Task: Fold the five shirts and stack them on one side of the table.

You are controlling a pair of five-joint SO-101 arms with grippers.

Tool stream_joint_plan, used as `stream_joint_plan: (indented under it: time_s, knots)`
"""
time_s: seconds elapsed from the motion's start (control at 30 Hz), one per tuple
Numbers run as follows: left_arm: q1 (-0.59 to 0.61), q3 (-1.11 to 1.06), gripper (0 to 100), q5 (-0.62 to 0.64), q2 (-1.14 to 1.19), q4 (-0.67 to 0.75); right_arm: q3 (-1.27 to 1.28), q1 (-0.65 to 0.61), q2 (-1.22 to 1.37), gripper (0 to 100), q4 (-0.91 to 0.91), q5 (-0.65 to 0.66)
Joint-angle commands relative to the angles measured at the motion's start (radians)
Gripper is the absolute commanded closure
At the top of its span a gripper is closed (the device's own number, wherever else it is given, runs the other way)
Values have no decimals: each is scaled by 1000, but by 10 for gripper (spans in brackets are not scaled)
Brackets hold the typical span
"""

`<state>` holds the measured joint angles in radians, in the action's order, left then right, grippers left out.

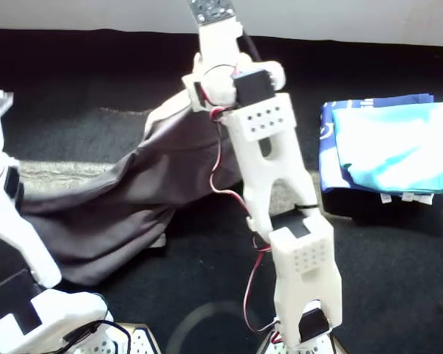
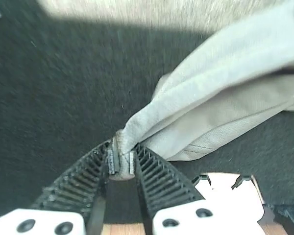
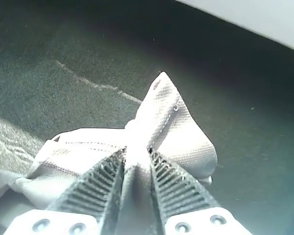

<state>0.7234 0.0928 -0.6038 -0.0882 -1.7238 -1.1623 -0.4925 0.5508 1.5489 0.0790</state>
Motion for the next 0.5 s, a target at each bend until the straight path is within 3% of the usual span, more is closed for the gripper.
stream_joint_plan:
  time_s: [0.0, 0.33, 0.47]
  knots:
    - [-36, 104, 991, 26, -31, -17, -4, 10, -56, 987, 58, 46]
    - [-31, -28, 991, 26, -22, -15, -16, 7, 363, 985, 76, 46]
    - [-30, -59, 991, 25, -22, -14, -16, 8, 395, 899, 113, 43]
